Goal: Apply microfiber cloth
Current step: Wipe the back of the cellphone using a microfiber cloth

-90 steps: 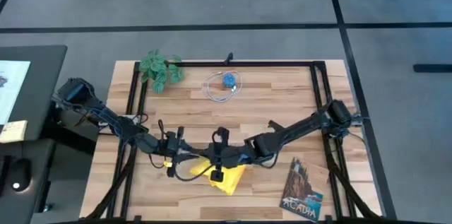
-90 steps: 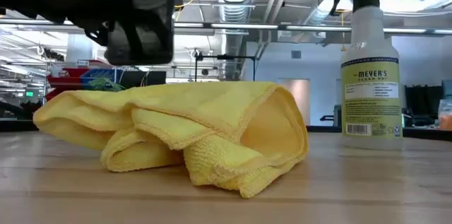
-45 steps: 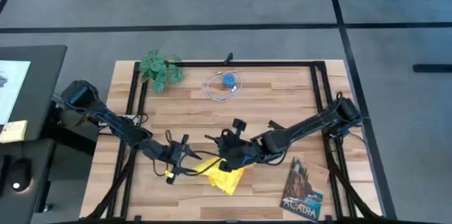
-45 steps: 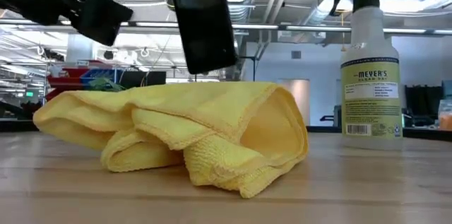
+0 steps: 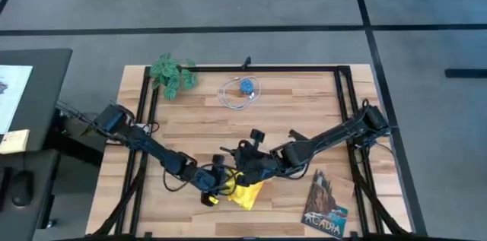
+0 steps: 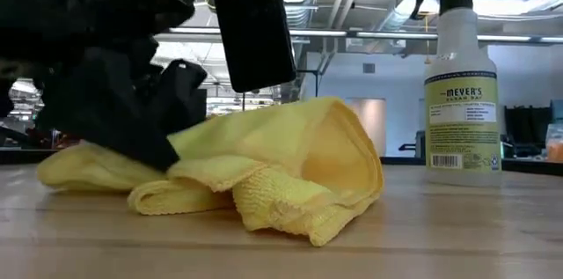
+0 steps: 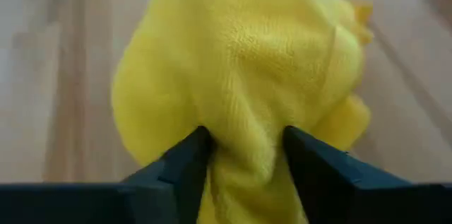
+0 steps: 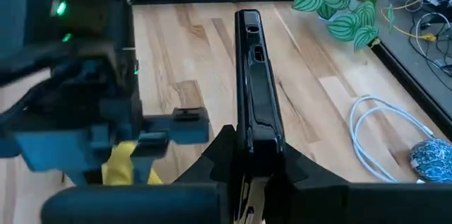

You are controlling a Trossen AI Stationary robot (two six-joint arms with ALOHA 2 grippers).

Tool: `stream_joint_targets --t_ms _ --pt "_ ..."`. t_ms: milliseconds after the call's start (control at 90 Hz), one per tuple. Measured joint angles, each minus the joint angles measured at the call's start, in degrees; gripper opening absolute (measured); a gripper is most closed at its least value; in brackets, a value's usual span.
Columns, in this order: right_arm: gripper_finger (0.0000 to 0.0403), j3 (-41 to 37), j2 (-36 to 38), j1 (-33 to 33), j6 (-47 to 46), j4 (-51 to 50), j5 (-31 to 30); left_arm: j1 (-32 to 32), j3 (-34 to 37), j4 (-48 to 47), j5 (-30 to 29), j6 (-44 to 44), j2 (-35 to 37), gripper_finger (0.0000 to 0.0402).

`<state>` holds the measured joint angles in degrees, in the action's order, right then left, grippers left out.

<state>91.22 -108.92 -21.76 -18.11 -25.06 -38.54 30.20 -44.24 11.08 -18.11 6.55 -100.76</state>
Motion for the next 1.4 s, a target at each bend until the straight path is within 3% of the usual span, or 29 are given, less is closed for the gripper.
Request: stream_joint_targets --t_ms 89,256,456,556,633,689,789,844,1078,1267,1400 --pt "0.0017 0.0 0.0 -0.2 0.0 0.0 0.0 0.1 -0.4 -0.1 0.0 0.2 0.0 0.0021" --pt "0.0017 0.0 0.0 -0.3 0.0 -0.3 0.1 0.6 -0.4 -0.1 -1.2 1.0 0.0 0.001" --pt "0.0017 0.0 0.0 -0.3 0.1 -0.3 0.3 0.6 -0.3 0.0 1.2 1.9 0.0 0.0067" --pt "0.0019 0.0 0.0 -0.3 0.1 -0.3 0.3 0.6 -0.3 0.0 1.0 2.5 0.0 0.0108" --pt "0.0018 0.0 -0.1 -0.3 0.1 -0.3 0.3 0.9 -0.3 0.1 -0.6 3.4 0.0 0.0117" --pt "0.0018 0.0 -0.1 -0.3 0.1 -0.3 0.3 1.3 -0.3 0.1 -0.9 3.0 0.0 0.0097" --pt "0.002 0.0 -0.1 -0.3 0.1 -0.3 0.3 2.2 -0.3 0.1 -3.0 2.8 0.0 0.0023" --pt "0.002 0.0 -0.1 -0.3 0.1 -0.3 0.3 2.9 -0.3 0.2 -4.9 2.3 0.0 0.0015" --pt "0.0018 -0.1 -0.1 -0.3 -1.3 -2.0 1.1 4.0 0.5 0.2 -5.8 3.4 4.2 0.0098" --pt "0.0017 -0.6 -0.9 -2.1 0.8 0.5 1.2 4.0 2.0 -2.2 -2.9 5.7 10.5 0.0181" --pt "0.0017 -0.7 -2.9 -4.2 1.4 3.0 3.1 5.6 2.1 -6.7 -5.4 7.6 15.2 0.0204"
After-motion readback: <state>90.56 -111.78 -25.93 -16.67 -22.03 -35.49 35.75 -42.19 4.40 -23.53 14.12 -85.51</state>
